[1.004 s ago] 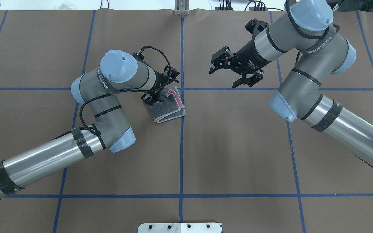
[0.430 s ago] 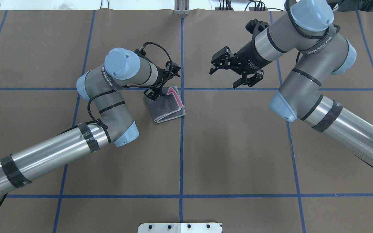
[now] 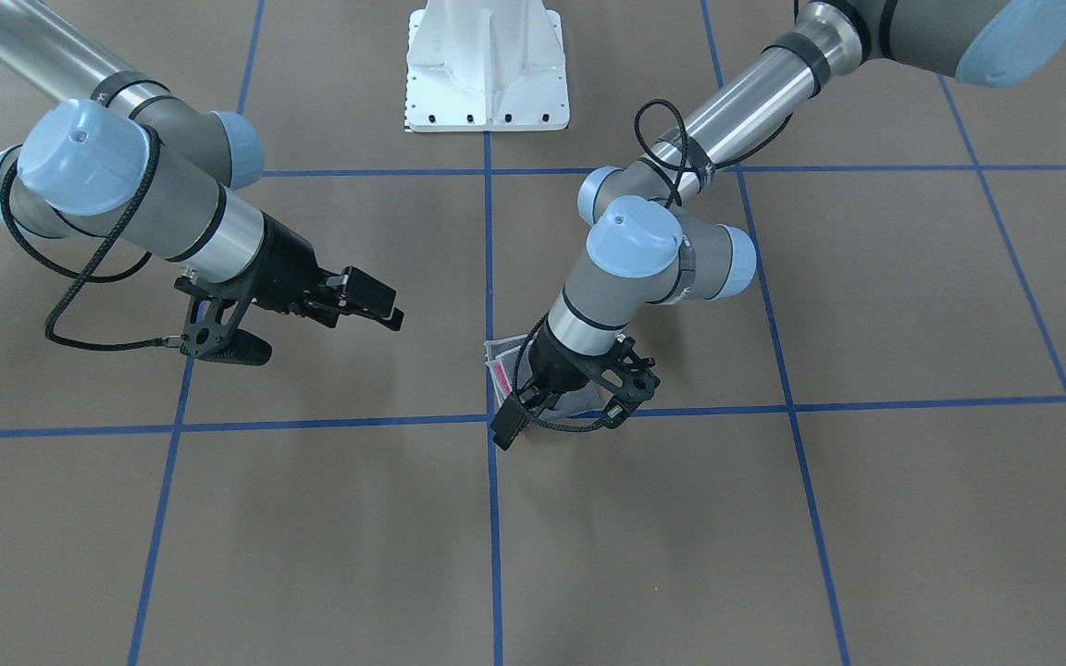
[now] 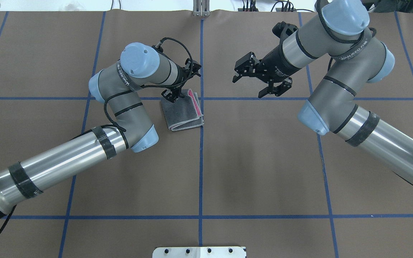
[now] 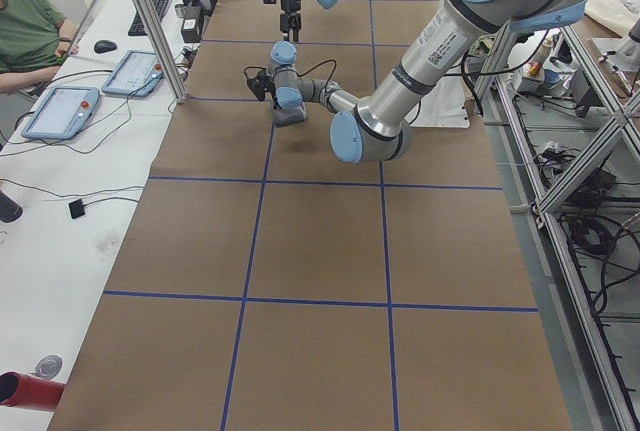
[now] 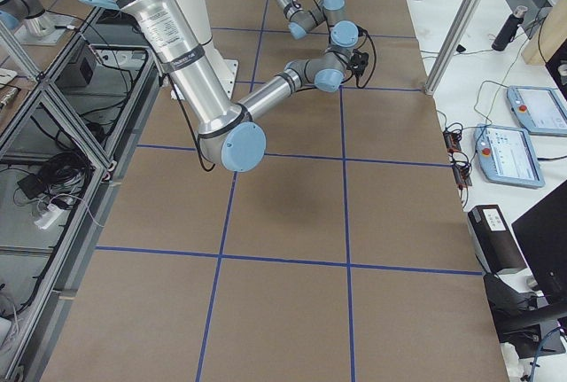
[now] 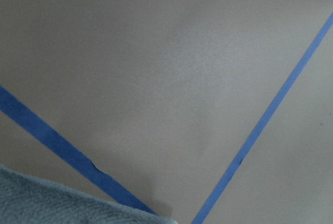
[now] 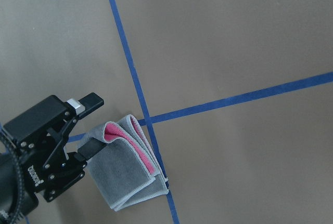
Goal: Fold towel twice with both arms
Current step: 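Press the folded towel down with the left gripper and open it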
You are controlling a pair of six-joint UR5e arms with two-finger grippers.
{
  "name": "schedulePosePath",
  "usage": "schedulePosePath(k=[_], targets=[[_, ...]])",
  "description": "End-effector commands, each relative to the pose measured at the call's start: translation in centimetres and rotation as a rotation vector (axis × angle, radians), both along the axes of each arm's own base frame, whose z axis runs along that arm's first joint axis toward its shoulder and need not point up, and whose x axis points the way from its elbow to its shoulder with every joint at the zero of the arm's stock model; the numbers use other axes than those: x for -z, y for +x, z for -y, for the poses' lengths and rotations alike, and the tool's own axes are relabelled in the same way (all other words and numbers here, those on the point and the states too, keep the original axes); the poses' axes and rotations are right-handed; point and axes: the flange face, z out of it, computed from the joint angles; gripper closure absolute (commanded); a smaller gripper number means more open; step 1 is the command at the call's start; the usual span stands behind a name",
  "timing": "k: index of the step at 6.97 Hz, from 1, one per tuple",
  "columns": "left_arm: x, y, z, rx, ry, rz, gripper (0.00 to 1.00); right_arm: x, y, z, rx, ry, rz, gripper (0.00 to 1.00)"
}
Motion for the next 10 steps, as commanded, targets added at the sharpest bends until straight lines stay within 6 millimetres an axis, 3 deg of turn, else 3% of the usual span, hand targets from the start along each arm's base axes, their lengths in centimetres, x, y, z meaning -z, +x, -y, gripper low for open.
schedulePosePath(k=[1, 2, 4, 8, 9, 10], targets=[[-0.1, 0.2, 0.5, 0.002, -0.003, 0.008, 0.00, -0.1, 0.0, 0.0, 0.000, -0.002, -0.002, 0.00], [0.0, -0.1, 1.1, 0.010, 0.000, 0.005, 0.00, 0.0, 0.0, 0.1, 0.000, -0.001, -0.001, 0.00], [-0.5, 1.1, 2.2, 0.023, 0.008, 0.005, 0.00, 0.0, 0.0, 0.0, 0.000, 0.000, 0.000, 0.00], [-0.1, 1.4, 2.5, 0.023, 0.009, 0.007, 0.00, 0.1, 0.0, 0.1, -0.001, 0.002, 0.000, 0.00], [0.6, 1.2, 2.7, 0.027, 0.013, -0.001, 0.00, 0.5, 0.3, 0.4, -0.009, 0.004, 0.003, 0.00], [1.4, -0.4, 4.2, 0.047, 0.020, -0.008, 0.00, 0.7, 0.4, 0.6, -0.018, 0.009, 0.001, 0.00]])
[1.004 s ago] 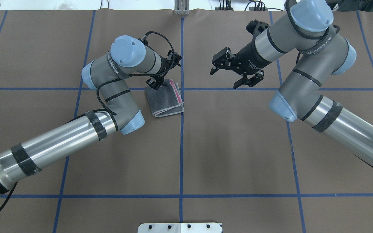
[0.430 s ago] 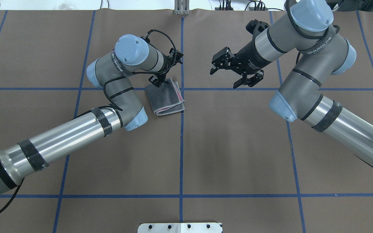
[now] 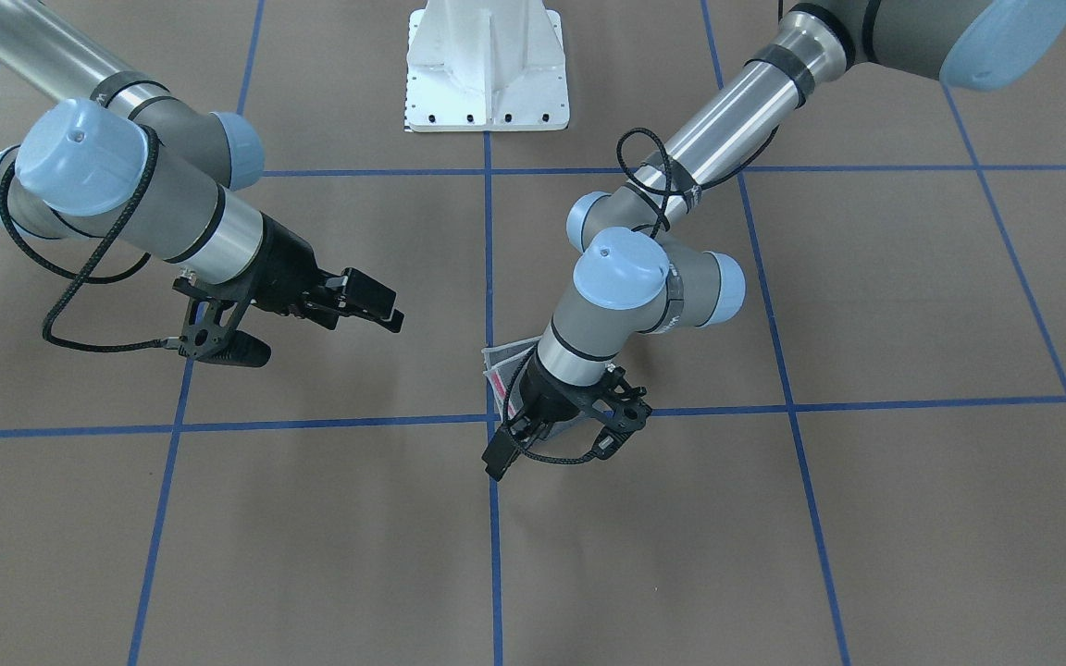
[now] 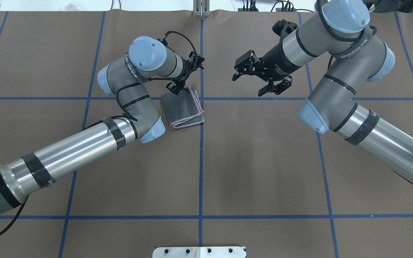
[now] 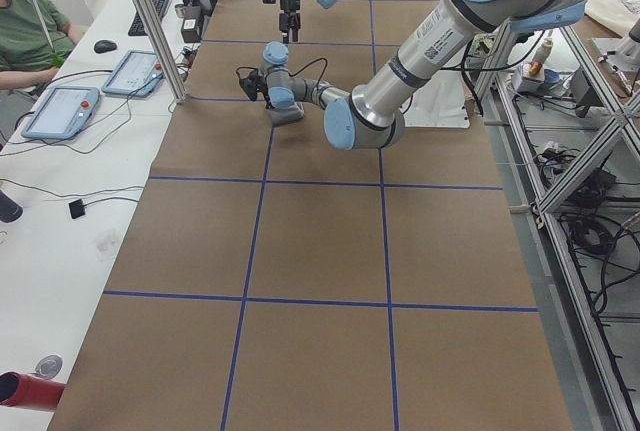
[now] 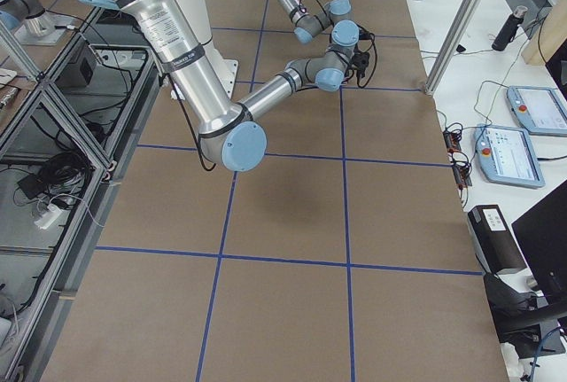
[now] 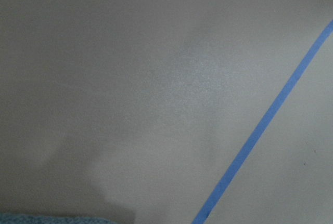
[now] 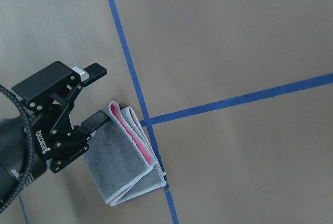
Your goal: Fold towel twice with both arms
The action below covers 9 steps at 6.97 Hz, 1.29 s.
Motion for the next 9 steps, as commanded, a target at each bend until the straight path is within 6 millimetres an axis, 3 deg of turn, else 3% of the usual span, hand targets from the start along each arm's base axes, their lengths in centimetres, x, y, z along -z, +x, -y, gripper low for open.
schedulePosePath(k=[1, 3, 4, 5, 7, 8, 9], targets=[[1.2, -3.5, 2.8, 0.010, 0.021, -0.012, 0.00, 0.2, 0.7, 0.6, -0.021, 0.003, -0.004, 0.00], [1.5, -9.3, 6.3, -0.053, 0.053, -0.012, 0.00, -0.2, 2.5, 1.8, -0.057, 0.006, -0.011, 0.00], [0.4, -12.1, 7.4, -0.082, 0.055, 0.013, 0.00, -1.0, 4.9, 3.0, -0.080, 0.001, -0.018, 0.00], [-2.0, -16.5, 8.2, -0.134, 0.083, 0.048, 0.00, -3.5, 8.1, 3.9, -0.073, 0.037, -0.033, 0.00], [-9.9, -26.9, 8.1, -0.156, 0.185, 0.121, 0.00, -7.8, 13.9, 6.0, -0.053, 0.087, -0.105, 0.00], [-13.2, -30.9, 8.3, -0.198, 0.313, 0.202, 0.00, -9.2, 15.6, 7.0, -0.033, 0.126, -0.169, 0.00], [-16.2, -33.7, 6.8, -0.259, 0.397, 0.289, 0.00, -11.2, 17.5, 8.0, 0.000, 0.179, -0.261, 0.00]])
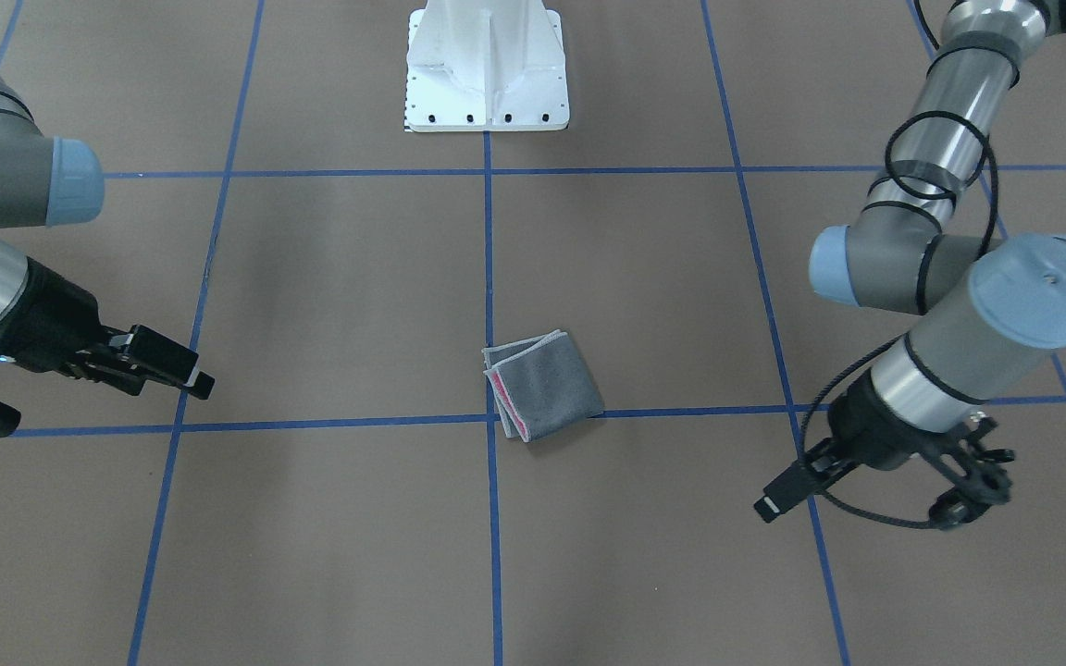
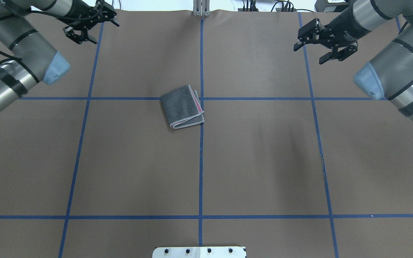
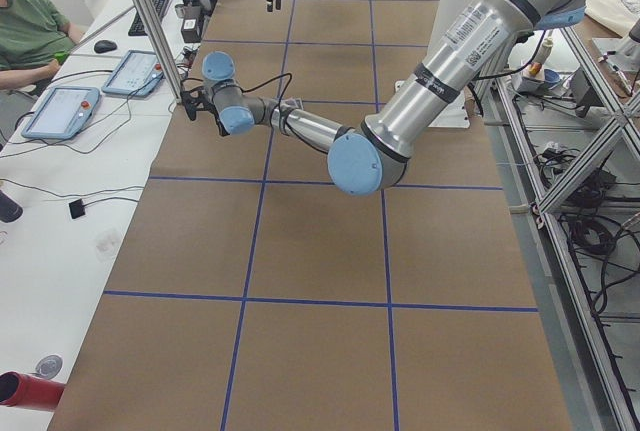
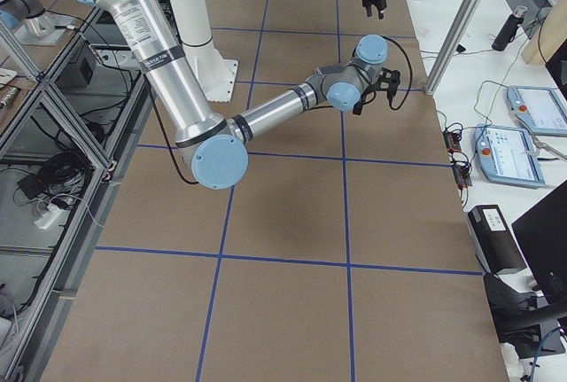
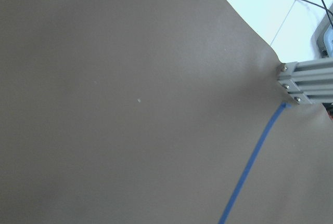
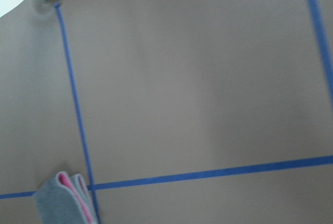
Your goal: Fold towel twice with both arms
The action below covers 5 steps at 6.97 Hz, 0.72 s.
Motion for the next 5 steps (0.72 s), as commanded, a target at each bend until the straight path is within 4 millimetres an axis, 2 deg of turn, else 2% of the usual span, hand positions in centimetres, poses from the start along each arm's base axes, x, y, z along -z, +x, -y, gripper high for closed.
schedulePosePath(k=[1, 3, 4, 5], targets=[[-3.5, -6.4, -2.4, -0.114, 0.123, 0.185, 0.00, -3.8, 3.3, 1.3, 0.079, 0.098, -0.243, 0.00], [-1.4, -9.9, -5.6, -0.217, 0.150, 0.414, 0.00, -6.3, 7.8, 1.2, 0.313, 0.193, -0.526, 0.00], [0.4, -11.7, -7.4, -0.299, 0.174, 0.553, 0.00, -7.8, 11.2, 1.2, 0.388, 0.238, -0.556, 0.00], [0.3, -14.1, -11.7, -0.448, 0.296, 0.635, 0.00, -10.4, 12.0, -0.4, 0.393, 0.208, -0.504, 0.00]])
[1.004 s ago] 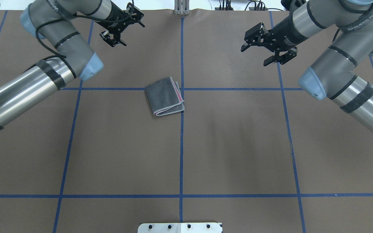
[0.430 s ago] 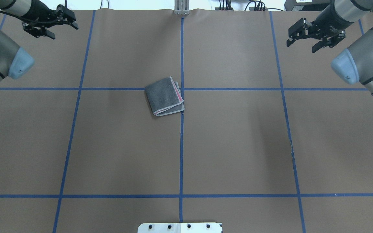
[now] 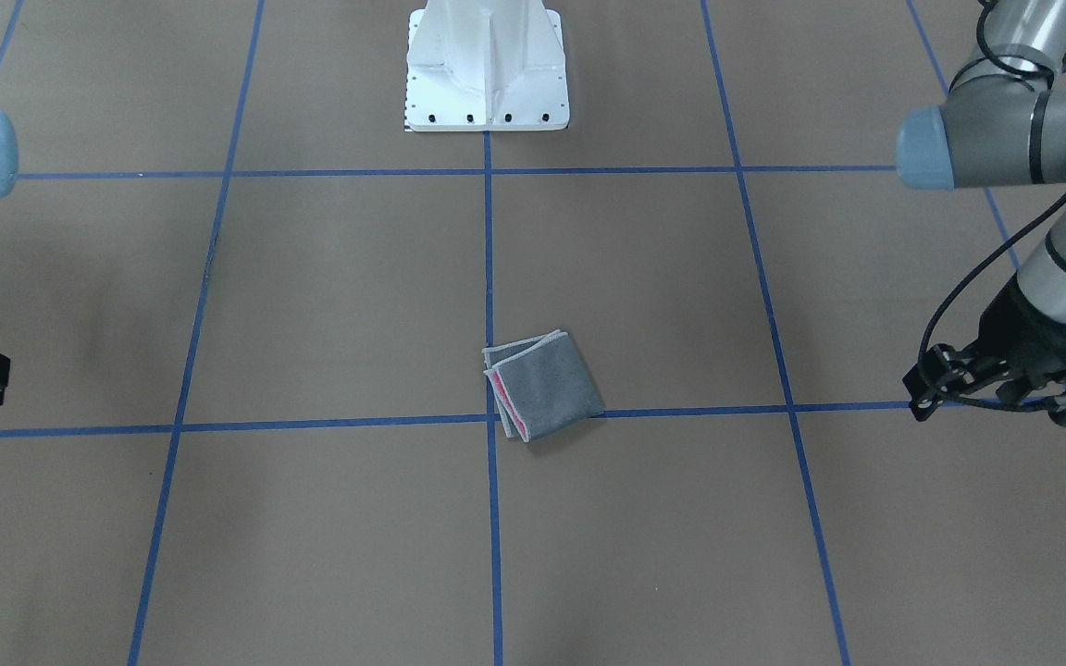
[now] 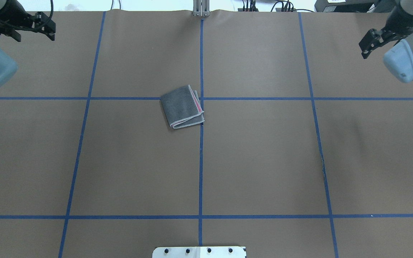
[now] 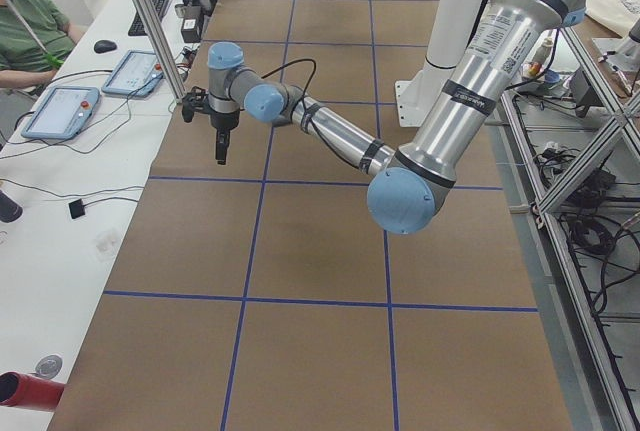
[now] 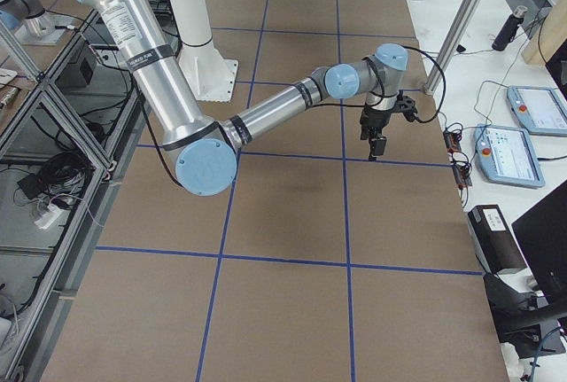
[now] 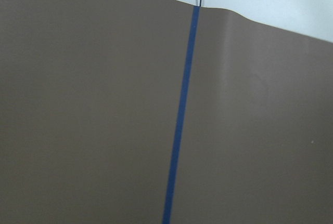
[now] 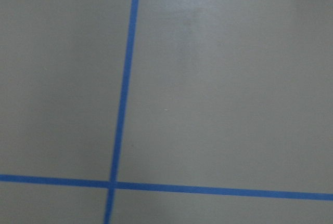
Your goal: Fold towel twice with both arms
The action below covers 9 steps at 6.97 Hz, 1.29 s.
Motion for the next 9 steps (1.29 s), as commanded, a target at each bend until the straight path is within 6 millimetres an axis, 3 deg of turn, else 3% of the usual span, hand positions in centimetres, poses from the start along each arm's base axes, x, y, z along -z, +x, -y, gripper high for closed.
schedulePosePath(k=[1, 2, 3, 4, 5, 6, 7, 8, 9], targets=[[-0.5, -6.3, -5.6, -0.252, 0.150, 0.159, 0.00, -3.8, 2.5, -1.2, 0.044, 0.068, 0.029, 0.00], [-3.4, -11.0, -6.5, -0.266, 0.143, 0.140, 0.00, -9.8, 5.4, -4.0, 0.012, 0.101, 0.038, 0.00], [-5.6, -11.1, -7.7, -0.276, 0.121, 0.095, 0.00, -14.8, 7.6, -5.6, -0.022, 0.145, 0.063, 0.00], [-7.9, -11.8, -8.8, -0.278, 0.088, 0.096, 0.00, -19.2, 9.4, -8.8, -0.034, 0.072, 0.108, 0.00], [-12.2, -13.4, -10.6, -0.265, 0.016, 0.107, 0.00, -20.9, 10.6, -10.7, -0.045, 0.020, 0.162, 0.00], [-14.9, -16.7, -11.6, -0.210, -0.041, 0.084, 0.00, -22.6, 12.8, -12.0, -0.086, -0.017, 0.166, 0.00], [-18.2, -19.4, -15.2, -0.213, -0.108, -0.098, 0.00, -23.4, 15.4, -12.8, -0.134, -0.031, 0.168, 0.00], [-20.7, -22.0, -17.7, -0.211, -0.120, -0.131, 0.00, -23.5, 16.8, -13.5, -0.160, -0.041, 0.193, 0.00], [-21.5, -24.0, -18.2, -0.185, -0.121, -0.097, 0.00, -23.3, 17.9, -14.0, -0.182, -0.045, 0.219, 0.00]])
